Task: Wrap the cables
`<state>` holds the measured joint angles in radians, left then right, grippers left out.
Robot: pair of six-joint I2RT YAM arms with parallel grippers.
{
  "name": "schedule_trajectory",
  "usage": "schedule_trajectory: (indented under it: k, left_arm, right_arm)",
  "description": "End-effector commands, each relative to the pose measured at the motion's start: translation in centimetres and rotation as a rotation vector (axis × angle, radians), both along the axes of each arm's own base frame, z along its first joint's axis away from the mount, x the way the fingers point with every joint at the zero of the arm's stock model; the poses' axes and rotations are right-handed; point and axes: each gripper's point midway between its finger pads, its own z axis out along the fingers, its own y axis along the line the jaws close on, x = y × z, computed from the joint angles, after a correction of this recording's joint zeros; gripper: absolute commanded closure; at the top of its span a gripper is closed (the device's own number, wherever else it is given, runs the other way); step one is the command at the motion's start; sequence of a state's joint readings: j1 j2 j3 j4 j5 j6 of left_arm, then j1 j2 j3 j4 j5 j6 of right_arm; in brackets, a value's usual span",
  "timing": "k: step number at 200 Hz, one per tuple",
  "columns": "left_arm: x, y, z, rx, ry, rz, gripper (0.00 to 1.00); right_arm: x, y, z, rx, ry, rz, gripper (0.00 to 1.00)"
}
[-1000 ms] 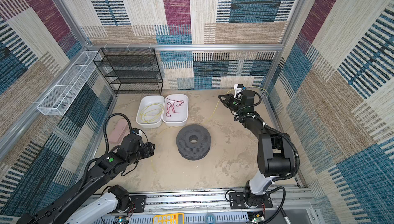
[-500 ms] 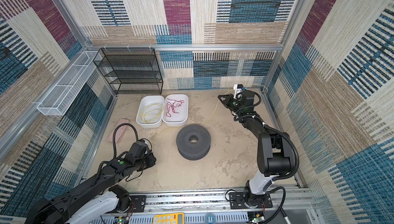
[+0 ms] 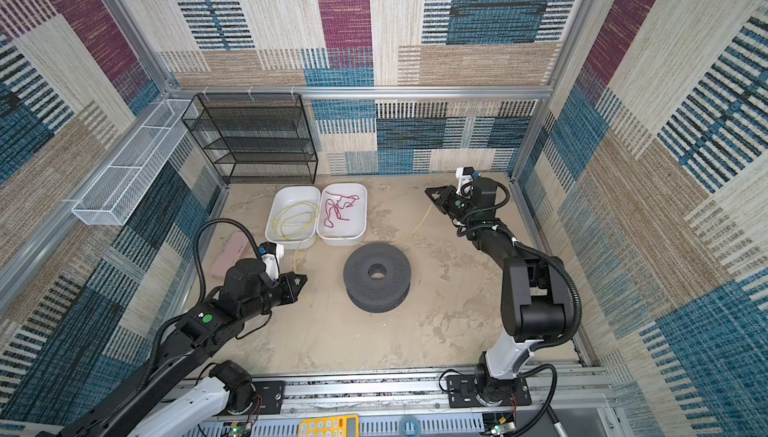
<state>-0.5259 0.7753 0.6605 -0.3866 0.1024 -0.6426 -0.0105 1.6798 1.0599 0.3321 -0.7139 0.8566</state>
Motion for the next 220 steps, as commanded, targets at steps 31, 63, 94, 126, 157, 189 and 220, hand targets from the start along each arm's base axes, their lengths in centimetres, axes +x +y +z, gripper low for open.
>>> schedule_trajectory:
  k: [31, 63, 94, 126, 157, 189, 220]
  left_arm:
    - [2.4, -4.5, 7.6, -0.087, -0.255, -0.206, 1.0]
    - [5.7, -7.2, 9.9, -0.147, -0.326, -0.216, 1.0]
    - [9.3, -9.1, 11.8, -0.139, -0.433, -0.157, 1.0]
    - [12.1, -11.4, 12.6, -0.177, -0.46, -0.164, 1.0]
    - [13.0, -14.2, 10.9, -0.189, -0.425, -0.252, 1.0]
    - [11.9, -17.1, 9.7, -0.229, -0.389, -0.416, 1.0]
    - [10.6, -18.8, 8.7, -0.225, -0.364, -0.513, 1.0]
  right_arm:
    - [0.4, -3.9, -0.3, 0.055, 0.016, -0.057, 0.56]
    - [0.6, -5.6, -2.3, 0.048, 0.094, -0.106, 0.31]
    - [-1.7, -5.0, -4.8, 0.043, 0.141, -0.081, 0.17]
    - [-5.1, -4.6, -5.9, 0.028, 0.156, -0.077, 0.11]
    - [-7.7, -3.2, -3.5, 0.011, 0.097, -0.031, 0.14]
    - [-10.3, 4.0, 2.4, -0.017, -0.054, 0.136, 0.25]
    - [-12.1, 10.6, 7.4, 0.001, -0.176, 0.277, 0.35]
